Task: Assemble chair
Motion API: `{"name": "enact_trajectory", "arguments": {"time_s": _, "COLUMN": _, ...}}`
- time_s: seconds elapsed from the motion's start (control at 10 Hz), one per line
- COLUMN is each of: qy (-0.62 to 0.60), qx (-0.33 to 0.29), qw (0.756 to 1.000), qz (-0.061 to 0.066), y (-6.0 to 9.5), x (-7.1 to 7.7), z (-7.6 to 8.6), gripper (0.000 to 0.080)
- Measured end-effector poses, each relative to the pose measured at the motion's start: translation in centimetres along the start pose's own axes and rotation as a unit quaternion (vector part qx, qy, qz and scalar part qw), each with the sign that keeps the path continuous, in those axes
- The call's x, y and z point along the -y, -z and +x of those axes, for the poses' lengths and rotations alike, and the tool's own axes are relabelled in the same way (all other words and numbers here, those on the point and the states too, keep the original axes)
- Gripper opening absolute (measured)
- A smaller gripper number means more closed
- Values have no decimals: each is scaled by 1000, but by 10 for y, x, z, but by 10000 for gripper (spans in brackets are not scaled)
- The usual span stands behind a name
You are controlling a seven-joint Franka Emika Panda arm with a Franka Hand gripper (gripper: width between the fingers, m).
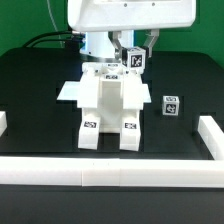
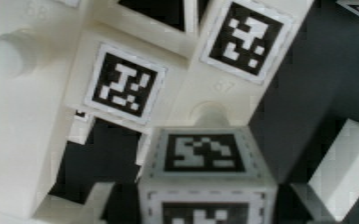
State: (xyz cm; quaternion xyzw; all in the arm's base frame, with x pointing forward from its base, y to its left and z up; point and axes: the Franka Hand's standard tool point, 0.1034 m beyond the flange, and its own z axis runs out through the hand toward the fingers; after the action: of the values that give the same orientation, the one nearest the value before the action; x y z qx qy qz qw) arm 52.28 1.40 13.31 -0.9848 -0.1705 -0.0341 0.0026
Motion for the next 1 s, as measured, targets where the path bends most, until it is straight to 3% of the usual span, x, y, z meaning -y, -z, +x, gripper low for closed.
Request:
{"name": "enact_trajectory", "arguments": {"time_s": 0.4, "qy": 0, "qx": -8, "qw": 1000, "qz": -8, "y": -5, "x": -3, "z": 0, "gripper": 284}}
{"name": "enact_trajectory", "arguments": {"time_s": 1.0, "qy": -1, "qx": -10, "qw": 1000, "qz": -7, "y": -3, "x": -1, "z": -1, "gripper": 284}}
